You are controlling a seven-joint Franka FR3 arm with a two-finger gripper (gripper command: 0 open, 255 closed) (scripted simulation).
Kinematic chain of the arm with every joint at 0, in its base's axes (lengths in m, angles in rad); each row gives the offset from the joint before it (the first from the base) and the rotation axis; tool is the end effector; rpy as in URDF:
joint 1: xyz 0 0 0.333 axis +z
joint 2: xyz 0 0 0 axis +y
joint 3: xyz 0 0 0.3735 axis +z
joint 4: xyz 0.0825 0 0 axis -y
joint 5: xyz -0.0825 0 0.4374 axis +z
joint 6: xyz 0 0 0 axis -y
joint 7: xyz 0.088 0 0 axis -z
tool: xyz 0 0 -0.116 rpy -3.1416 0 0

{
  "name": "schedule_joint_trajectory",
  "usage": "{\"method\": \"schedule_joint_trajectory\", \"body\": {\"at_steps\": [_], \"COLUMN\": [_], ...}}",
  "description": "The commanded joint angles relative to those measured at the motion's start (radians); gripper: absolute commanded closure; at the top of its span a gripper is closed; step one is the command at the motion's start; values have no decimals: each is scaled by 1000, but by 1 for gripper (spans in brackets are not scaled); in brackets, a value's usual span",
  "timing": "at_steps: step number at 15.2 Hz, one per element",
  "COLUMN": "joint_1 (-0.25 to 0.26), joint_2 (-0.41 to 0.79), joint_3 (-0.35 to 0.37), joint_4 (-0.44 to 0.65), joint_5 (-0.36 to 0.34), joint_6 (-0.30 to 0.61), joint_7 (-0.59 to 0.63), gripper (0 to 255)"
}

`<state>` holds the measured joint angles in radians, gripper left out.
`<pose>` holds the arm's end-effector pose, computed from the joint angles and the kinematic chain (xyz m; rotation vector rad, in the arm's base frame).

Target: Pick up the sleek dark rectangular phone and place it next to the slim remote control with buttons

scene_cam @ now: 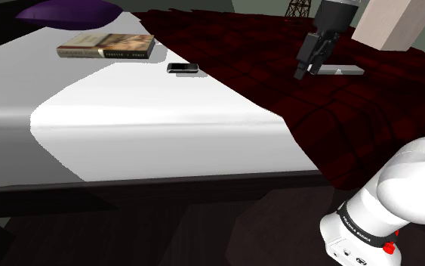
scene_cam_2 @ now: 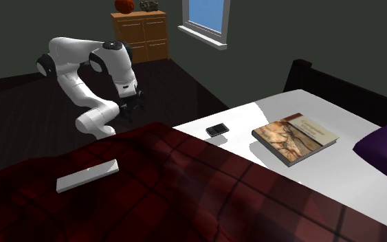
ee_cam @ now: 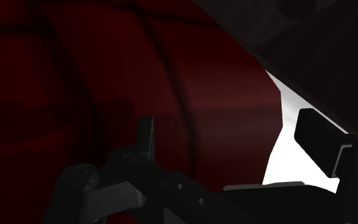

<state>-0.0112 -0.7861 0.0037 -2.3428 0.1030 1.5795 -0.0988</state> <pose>0.3209 0.0099 0.6306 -3.0392 -0.1376 -0.0428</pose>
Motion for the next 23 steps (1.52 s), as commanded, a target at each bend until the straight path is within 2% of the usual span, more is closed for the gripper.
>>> {"method": "schedule_joint_trajectory", "body": {"at_steps": [1,6,12,18,23], "joint_1": [0,38,77,112,142], "joint_2": [0,208,449,685,886], "joint_3": [0,1,15,41,71], "joint_4": [0,128,320,552,785], "joint_5": [0,-14,-28,-49,-77], "joint_6": [0,74,119,119,84], "joint_7": [0,-92,-191,-277,-337], "gripper": [0,0,0,0,0]}}
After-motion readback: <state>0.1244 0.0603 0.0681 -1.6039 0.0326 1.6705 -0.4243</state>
